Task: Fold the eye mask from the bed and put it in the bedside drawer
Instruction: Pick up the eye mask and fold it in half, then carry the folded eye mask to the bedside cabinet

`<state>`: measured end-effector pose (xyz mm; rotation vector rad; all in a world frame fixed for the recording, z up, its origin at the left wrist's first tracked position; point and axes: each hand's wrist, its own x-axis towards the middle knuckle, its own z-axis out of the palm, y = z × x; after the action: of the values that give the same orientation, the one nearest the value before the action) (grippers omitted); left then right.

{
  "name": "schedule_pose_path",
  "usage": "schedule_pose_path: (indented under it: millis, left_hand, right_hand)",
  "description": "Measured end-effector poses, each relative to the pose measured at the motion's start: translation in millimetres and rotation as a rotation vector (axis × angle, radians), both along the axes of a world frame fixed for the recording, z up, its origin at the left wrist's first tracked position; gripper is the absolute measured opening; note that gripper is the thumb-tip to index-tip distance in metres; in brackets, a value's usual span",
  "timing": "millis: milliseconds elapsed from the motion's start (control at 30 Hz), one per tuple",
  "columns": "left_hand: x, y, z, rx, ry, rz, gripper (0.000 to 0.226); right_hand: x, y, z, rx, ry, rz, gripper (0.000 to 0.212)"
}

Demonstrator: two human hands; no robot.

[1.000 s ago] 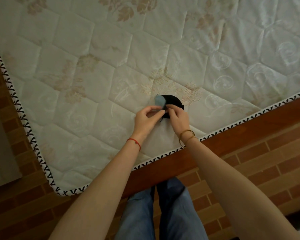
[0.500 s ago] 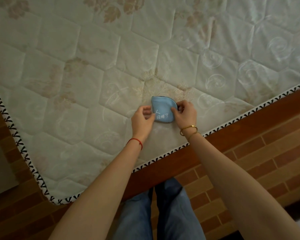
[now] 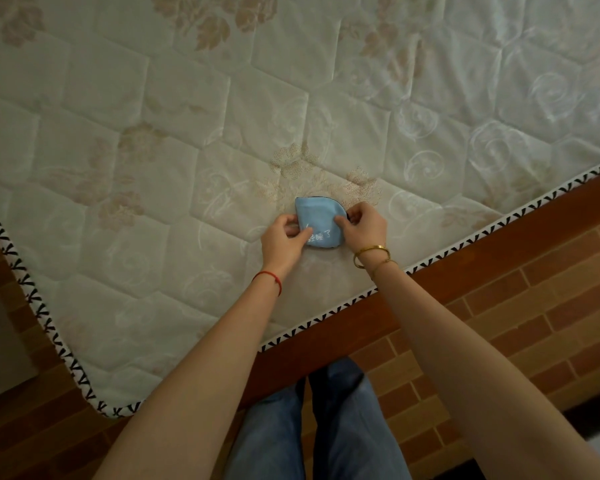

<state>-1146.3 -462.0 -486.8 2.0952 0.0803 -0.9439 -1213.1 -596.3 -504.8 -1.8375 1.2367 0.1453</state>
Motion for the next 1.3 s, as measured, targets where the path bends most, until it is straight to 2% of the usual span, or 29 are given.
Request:
schedule_pose_path:
  millis: [167, 333, 400, 533, 600, 800, 900, 1000, 1100, 1300]
  left_hand:
    - [6, 4, 8, -0.055, 0.123, 0.013, 0.04]
    - [10, 15, 41, -0.114, 0.167, -0.015, 0.042]
    - [12, 18, 61, -0.158, 0.181, 0.001, 0.043]
    - [12, 25, 107, -0.238, 0.214, 0.014, 0.049]
    - [9, 29, 132, -0.277, 0.217, 0.025, 0.049]
    - [-10, 42, 207, -0.405, 0.181, 0.049, 0.034]
    - [-26, 54, 240, -0.438, 0.142, 0.052, 0.036]
    - [-43, 65, 268, -0.445, 0.115, 0.058, 0.038]
    - [-60, 76, 291, -0.457, 0.096, 0.068, 0.03]
    - [-87, 91, 326, -0.464, 0.044, 0.077, 0.026]
  right_hand:
    - [-2, -6, 8, 0.266, 0.038, -0.093, 0.027]
    - [-10, -6, 44, 0.652, -0.079, -0.284, 0.008]
    - [-12, -4, 65, 0.718, -0.135, -0.334, 0.013]
    - [-19, 0, 112, 0.758, -0.231, -0.362, 0.012]
    - [-24, 3, 138, 0.764, -0.278, -0.367, 0.019]
    - [-45, 16, 219, 0.736, -0.424, -0.351, 0.019]
    - [-59, 27, 258, 0.734, -0.475, -0.332, 0.026]
    - [-75, 37, 290, 0.748, -0.5, -0.302, 0.025]
    - [-91, 44, 315, 0.75, -0.499, -0.261, 0.027]
    - [-118, 56, 345, 0.708, -0.507, -0.187, 0.028]
